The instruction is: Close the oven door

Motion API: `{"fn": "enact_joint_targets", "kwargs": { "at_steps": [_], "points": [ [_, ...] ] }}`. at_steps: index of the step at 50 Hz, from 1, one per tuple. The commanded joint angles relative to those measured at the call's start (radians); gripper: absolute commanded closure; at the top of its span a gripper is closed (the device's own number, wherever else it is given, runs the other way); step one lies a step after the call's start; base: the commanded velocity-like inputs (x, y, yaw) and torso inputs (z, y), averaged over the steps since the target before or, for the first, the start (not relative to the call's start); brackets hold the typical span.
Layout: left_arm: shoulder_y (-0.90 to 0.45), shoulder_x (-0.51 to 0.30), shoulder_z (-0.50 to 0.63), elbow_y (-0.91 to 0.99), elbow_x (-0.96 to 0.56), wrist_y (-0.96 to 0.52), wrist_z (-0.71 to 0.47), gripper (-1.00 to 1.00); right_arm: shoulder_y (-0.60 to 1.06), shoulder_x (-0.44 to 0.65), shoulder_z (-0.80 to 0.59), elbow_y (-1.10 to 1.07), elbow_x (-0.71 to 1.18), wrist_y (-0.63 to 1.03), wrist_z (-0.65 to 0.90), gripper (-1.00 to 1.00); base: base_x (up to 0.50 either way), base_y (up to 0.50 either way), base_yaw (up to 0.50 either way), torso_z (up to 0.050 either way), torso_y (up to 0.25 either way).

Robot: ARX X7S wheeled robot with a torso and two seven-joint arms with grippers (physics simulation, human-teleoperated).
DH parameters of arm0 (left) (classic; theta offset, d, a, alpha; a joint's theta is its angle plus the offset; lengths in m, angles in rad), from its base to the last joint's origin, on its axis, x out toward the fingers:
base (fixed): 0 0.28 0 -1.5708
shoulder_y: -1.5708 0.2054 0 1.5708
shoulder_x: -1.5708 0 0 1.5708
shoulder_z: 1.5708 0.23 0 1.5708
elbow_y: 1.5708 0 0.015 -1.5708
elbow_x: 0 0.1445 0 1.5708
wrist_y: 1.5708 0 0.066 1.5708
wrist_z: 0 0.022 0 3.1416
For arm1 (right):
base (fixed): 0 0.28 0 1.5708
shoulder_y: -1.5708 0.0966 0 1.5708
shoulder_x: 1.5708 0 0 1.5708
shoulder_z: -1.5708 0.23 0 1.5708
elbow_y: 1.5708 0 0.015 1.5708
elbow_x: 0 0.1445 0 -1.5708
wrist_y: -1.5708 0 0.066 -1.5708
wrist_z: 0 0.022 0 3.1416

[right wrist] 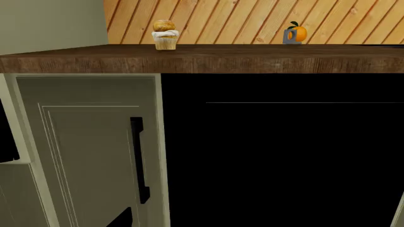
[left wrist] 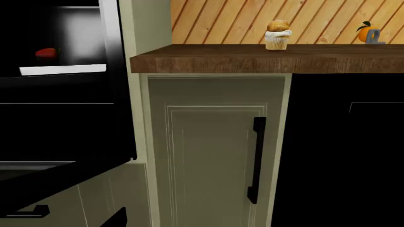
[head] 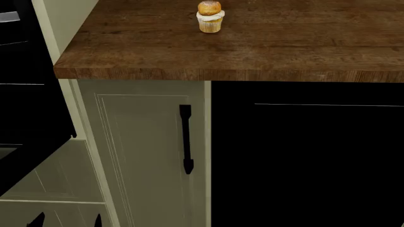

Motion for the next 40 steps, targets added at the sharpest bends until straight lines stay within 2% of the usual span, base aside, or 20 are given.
{"fn": "enact_joint_targets", "kwargs": {
  "at_steps": [1,17,40],
  "points": [
    [0.008,-0.019,0.022,0.015,-0.019,-0.007,-0.022,-1.00,0.000,0.080,-0.096,-0.007,0.080,-0.001,0.097,-1.00,0.00,0.00,0.00,0.000,0.000],
    [-0.003,-0.057,0.069,-0.002,-0.049,0.000,-0.072,-1.00,0.007,0.097,-0.108,0.004,0.108,-0.007,0.117,-1.00,0.00,0.00,0.00,0.000,0.000],
    [-0.011,-0.084,0.103,-0.010,-0.069,-0.002,-0.117,-1.00,0.011,0.118,-0.134,0.008,0.122,-0.008,0.144,-1.00,0.00,0.00,0.00,-0.050,0.000]
  ]
}}
